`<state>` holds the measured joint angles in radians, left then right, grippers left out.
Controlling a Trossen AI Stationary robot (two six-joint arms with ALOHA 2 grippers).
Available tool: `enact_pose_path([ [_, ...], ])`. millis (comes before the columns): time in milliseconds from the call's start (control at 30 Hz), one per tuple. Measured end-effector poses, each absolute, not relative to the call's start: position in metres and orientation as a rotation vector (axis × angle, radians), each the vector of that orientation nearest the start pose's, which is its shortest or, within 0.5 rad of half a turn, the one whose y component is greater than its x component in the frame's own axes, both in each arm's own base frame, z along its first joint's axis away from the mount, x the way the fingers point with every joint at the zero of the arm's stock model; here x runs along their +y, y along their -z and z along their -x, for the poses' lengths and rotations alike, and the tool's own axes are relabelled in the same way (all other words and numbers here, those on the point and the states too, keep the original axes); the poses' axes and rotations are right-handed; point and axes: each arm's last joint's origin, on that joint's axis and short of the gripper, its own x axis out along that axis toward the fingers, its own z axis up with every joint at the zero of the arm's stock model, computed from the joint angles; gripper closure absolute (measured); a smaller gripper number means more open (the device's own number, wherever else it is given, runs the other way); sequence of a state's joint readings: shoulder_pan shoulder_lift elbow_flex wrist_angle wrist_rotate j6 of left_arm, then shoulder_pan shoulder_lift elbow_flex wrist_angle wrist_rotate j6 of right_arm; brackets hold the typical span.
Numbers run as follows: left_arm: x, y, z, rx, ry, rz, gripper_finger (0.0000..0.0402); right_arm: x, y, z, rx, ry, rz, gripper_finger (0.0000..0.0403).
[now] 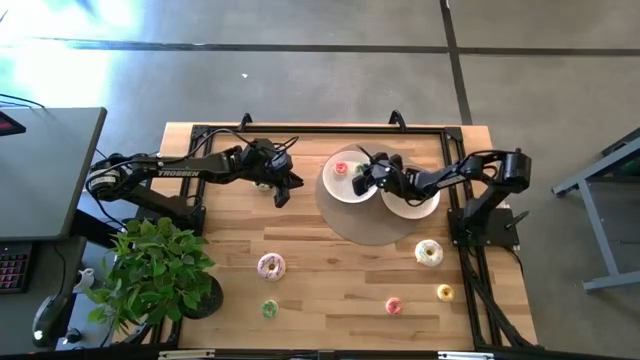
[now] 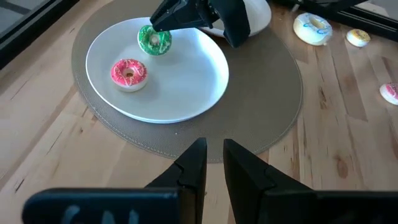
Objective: Pick & Place donuts
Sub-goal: Put the top small green donut on the white plate, then put the small red donut on the white plate
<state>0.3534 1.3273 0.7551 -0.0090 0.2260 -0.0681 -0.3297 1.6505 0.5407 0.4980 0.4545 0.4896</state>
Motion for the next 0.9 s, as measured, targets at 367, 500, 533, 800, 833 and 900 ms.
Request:
enact_pose_path([
  [367, 0.089, -0.225, -0.260, 0.553, -0.145, 0.239, 0.0349, -0.100, -0.151, -0.259, 0.355, 0.810, -0.348, 0.0305],
  [500, 0.089, -0.225, -0.260, 0.553, -0.144, 0.239, 0.0349, -0.085, -0.181, -0.257, 0.263, 0.617, -0.399, 0.0305],
  [533, 0.089, -0.225, -0.260, 0.552, -0.144, 0.239, 0.0349, -0.079, -0.188, -0.256, 0.249, 0.557, -0.415, 0.0305],
  [800, 0.089, -0.225, -0.261, 0.545, -0.145, 0.237, 0.0349, 0.006, -0.207, -0.247, 0.378, 0.142, -0.501, 0.0304],
  [833, 0.089, -0.226, -0.261, 0.545, -0.145, 0.237, 0.0349, 0.018, -0.206, -0.246, 0.406, 0.091, -0.516, 0.0304],
  [900, 0.089, -0.226, -0.261, 0.543, -0.147, 0.244, 0.0349, 0.042, -0.203, -0.244, 0.454, -0.017, -0.524, 0.0304],
])
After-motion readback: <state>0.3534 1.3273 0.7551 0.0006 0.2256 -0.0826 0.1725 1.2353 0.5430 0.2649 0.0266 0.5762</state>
